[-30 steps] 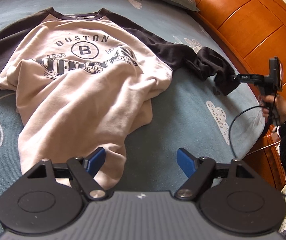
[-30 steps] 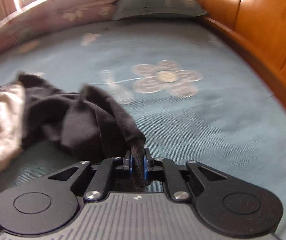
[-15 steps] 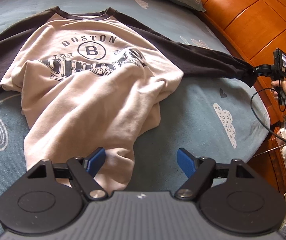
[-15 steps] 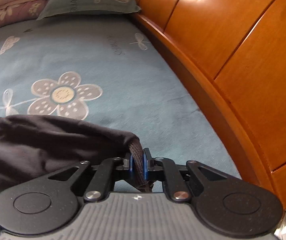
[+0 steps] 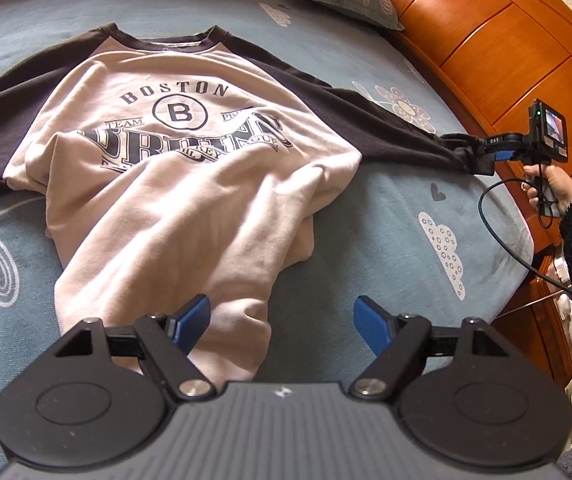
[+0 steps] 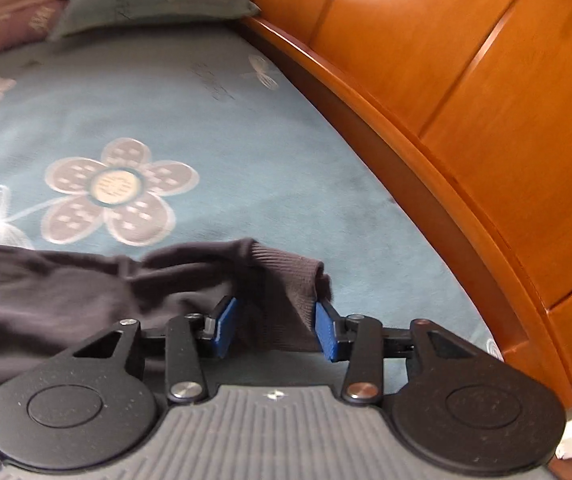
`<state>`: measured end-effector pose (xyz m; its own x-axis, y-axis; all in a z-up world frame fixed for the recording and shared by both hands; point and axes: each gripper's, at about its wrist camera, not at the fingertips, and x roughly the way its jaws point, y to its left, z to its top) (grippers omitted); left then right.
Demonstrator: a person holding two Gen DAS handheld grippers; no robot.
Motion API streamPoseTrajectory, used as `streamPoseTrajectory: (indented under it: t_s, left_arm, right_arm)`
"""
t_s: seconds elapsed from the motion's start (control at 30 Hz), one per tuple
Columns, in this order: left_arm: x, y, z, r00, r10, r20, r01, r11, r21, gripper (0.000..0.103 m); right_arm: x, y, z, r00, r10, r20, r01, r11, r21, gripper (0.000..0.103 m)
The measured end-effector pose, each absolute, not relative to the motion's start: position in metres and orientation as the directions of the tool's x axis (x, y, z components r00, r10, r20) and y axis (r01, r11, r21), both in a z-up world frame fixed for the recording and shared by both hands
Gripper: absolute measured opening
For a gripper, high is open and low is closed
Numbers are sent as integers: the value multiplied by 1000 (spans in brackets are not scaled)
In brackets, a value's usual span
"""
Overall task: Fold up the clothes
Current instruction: 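Release the sleeve and move the right gripper back over the sweatshirt body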
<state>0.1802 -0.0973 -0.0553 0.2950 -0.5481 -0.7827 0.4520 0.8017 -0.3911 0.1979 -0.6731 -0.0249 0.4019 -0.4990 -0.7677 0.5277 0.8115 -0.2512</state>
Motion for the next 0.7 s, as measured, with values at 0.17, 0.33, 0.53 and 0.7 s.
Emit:
streamPoseTrajectory:
  t_s: [0.17, 0.33, 0.53, 0.7]
  left_arm:
    - [171, -90, -47, 318, -551, -772, 468, 799, -378, 79]
    - [157, -75, -38, 351, -541, -764, 472, 807, -355, 79]
    - [140, -49, -43, 366, -513, -776, 449, 828, -336, 79]
    - [130, -30, -54, 363, -494, -790, 420, 844, -334, 79]
  right_arm:
    - [194, -624, 1, 540, -367, -757, 417, 898, -138, 65]
    - [181, -559, 14, 652, -98, -752, 232, 970, 75, 69]
    - [159, -460, -1, 634, 213, -743, -19, 965, 261, 76]
    - [140, -376, -30, 527, 422, -738, -166, 902, 397, 76]
